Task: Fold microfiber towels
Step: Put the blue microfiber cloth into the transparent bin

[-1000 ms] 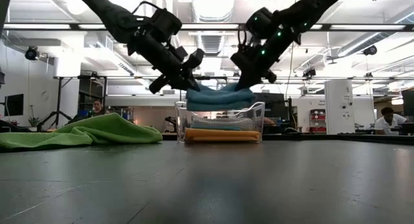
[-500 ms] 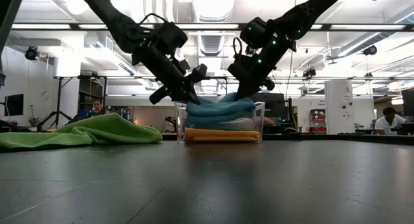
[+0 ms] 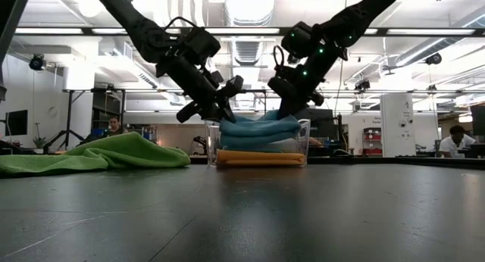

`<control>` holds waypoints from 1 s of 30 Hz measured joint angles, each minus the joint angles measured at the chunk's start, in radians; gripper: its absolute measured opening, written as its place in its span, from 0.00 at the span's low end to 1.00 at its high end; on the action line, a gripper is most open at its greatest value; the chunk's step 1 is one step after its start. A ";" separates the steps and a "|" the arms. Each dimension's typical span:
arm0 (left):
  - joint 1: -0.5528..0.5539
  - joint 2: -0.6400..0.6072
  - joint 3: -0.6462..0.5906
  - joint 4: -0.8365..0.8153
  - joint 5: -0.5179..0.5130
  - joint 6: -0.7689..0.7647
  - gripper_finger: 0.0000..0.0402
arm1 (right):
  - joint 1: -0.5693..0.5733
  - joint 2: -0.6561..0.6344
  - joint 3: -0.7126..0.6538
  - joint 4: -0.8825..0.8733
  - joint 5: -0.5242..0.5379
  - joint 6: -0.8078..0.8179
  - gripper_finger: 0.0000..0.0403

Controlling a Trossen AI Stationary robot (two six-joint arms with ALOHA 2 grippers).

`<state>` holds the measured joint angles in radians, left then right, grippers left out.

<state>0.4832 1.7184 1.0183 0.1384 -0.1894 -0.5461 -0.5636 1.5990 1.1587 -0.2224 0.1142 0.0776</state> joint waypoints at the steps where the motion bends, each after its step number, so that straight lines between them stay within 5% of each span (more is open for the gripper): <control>1: 0.000 0.000 0.000 -0.001 0.001 0.001 0.13 | 0.000 0.000 0.000 -0.004 0.001 0.000 0.16; 9: 0.000 -0.014 0.000 -0.031 0.002 0.005 0.35 | 0.000 -0.005 0.000 -0.025 0.001 0.003 0.34; 15: 0.001 -0.055 0.000 -0.046 0.002 0.010 0.42 | 0.000 -0.027 0.000 -0.062 0.001 -0.012 0.36; 19: -0.001 -0.084 0.006 -0.045 0.002 0.012 0.42 | 0.000 -0.048 0.007 -0.069 -0.008 -0.049 0.33; 24: -0.010 -0.100 0.045 -0.042 0.026 0.111 0.41 | -0.027 -0.061 0.053 -0.083 -0.150 -0.157 0.22; 30: -0.012 -0.057 0.109 -0.047 0.108 0.236 0.26 | -0.067 -0.008 0.150 -0.139 -0.239 -0.244 0.04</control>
<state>0.4712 1.6614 1.1269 0.0917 -0.0816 -0.3106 -0.6311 1.5911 1.3087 -0.3612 -0.1249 -0.1660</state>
